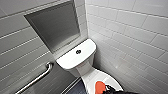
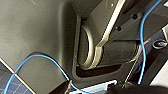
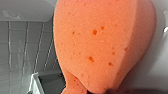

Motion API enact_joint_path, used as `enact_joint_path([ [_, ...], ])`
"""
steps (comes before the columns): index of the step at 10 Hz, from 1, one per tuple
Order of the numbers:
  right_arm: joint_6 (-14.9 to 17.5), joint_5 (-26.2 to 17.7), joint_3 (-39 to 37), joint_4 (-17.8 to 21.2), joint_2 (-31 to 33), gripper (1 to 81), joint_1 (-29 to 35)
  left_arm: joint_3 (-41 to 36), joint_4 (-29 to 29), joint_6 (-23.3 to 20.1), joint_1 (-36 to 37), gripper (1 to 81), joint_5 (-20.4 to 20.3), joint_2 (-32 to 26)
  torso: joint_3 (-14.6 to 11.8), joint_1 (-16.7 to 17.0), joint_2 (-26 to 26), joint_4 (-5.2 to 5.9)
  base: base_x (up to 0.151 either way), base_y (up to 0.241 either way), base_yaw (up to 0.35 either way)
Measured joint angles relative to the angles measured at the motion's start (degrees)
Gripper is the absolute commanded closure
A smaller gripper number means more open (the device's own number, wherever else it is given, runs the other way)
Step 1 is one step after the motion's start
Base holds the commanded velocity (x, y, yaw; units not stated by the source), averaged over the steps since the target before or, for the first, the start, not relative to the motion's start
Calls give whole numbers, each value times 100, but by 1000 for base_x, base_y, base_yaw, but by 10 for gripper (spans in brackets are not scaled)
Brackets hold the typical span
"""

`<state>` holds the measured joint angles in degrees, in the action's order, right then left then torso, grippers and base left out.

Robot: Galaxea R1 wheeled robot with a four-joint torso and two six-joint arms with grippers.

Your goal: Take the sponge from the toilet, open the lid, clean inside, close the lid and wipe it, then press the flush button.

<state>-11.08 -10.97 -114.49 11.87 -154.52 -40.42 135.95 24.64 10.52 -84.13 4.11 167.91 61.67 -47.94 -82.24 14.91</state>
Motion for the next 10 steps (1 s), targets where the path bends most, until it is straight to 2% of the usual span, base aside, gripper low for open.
enact_joint_path([
  [5, -143, 723, 1047, 5, 1301, 811, -725, 0, 2, 0, 1, 10, -6, 0, 0, 0, 0, 0, 0, 0, 0],
  [10, -168, 883, 1858, -11, 2643, 811, -1208, 0, 5, -2, 69, 10, -9, 0, 0, 0, 0, 0, 0, 0, 0],
])
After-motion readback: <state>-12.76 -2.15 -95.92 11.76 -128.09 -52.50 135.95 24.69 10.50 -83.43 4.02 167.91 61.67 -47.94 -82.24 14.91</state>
